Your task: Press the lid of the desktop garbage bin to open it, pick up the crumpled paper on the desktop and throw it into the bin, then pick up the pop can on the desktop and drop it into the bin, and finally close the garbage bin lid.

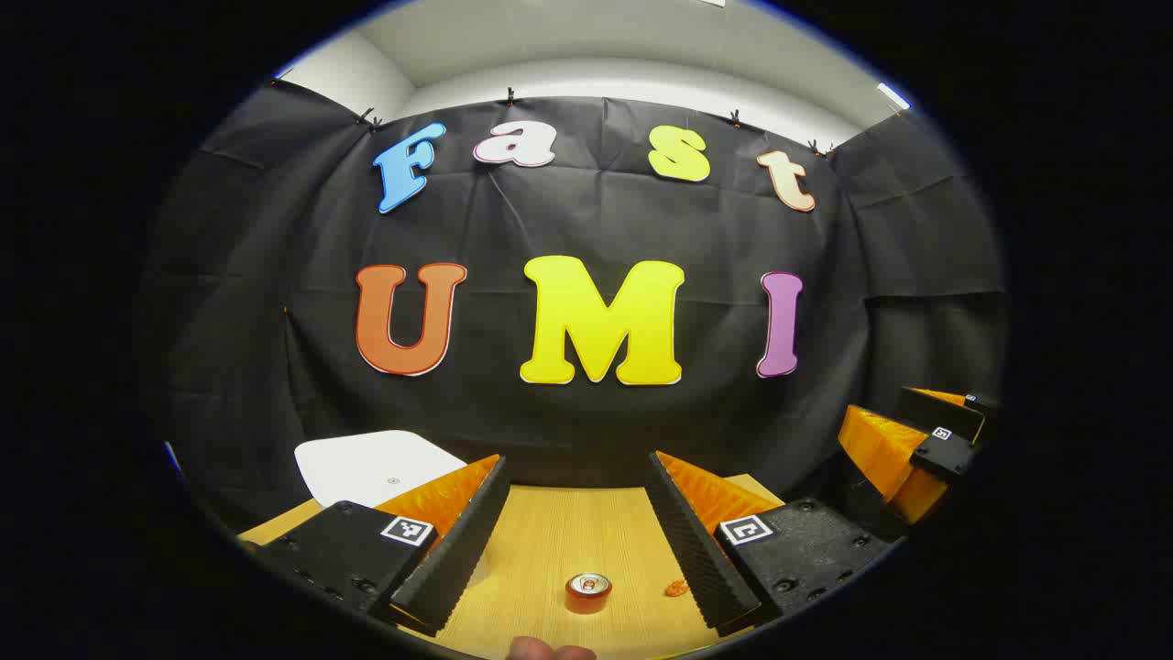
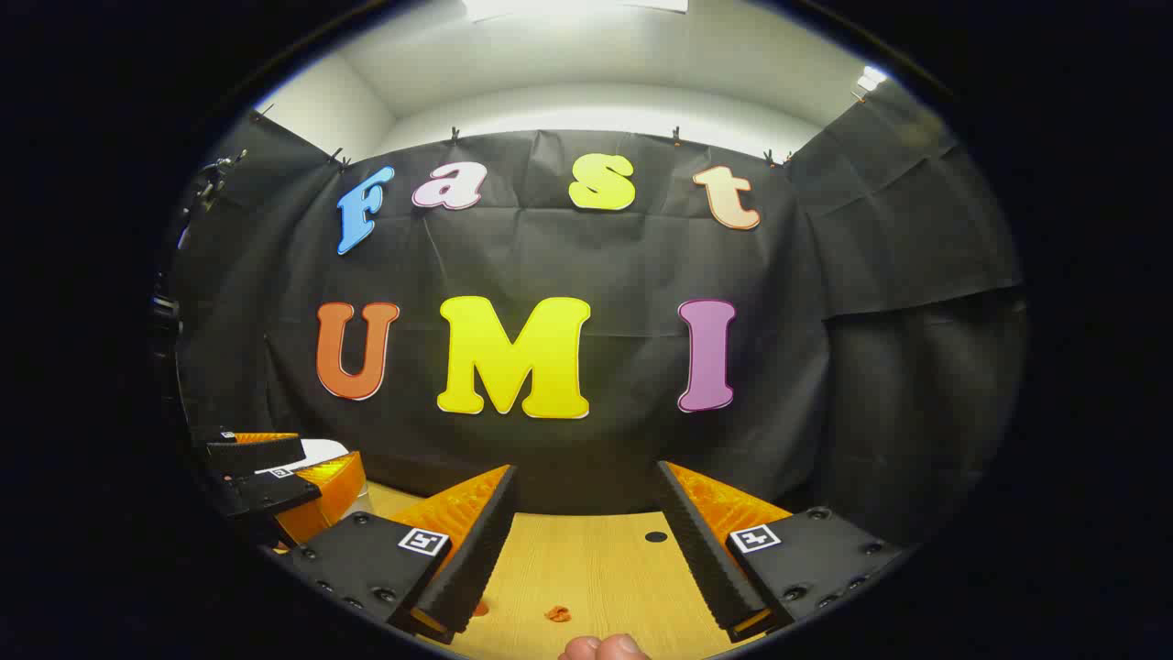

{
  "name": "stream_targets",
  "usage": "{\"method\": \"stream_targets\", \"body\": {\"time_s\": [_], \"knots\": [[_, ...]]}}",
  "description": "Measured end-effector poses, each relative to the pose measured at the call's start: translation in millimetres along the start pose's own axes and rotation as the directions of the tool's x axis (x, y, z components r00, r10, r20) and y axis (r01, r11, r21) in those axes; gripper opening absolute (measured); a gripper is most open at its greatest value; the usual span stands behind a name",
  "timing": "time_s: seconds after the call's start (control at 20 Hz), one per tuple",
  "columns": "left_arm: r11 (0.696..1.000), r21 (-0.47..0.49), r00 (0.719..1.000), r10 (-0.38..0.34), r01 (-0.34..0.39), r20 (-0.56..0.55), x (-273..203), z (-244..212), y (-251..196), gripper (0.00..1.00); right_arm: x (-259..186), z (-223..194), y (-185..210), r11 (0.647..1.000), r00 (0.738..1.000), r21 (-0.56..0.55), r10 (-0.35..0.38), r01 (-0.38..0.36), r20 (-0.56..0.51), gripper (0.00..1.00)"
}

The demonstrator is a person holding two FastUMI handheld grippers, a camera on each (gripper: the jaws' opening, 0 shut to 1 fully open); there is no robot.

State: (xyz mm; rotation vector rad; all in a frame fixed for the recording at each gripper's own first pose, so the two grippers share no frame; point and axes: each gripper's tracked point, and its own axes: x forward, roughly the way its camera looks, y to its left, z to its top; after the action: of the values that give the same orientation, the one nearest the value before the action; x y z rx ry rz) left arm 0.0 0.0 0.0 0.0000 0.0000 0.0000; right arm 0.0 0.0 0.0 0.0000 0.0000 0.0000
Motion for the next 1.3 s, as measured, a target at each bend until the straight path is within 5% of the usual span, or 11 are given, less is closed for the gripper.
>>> {"method": "stream_targets", "body": {"time_s": [1.3], "knots": [[0.996,0.061,0.997,0.071,-0.073,0.025,10.6,7.8,5.2,0.97,13.7,-0.1,-19.9,1.000,1.000,0.007,0.021,-0.021,-0.001,0.95]]}}
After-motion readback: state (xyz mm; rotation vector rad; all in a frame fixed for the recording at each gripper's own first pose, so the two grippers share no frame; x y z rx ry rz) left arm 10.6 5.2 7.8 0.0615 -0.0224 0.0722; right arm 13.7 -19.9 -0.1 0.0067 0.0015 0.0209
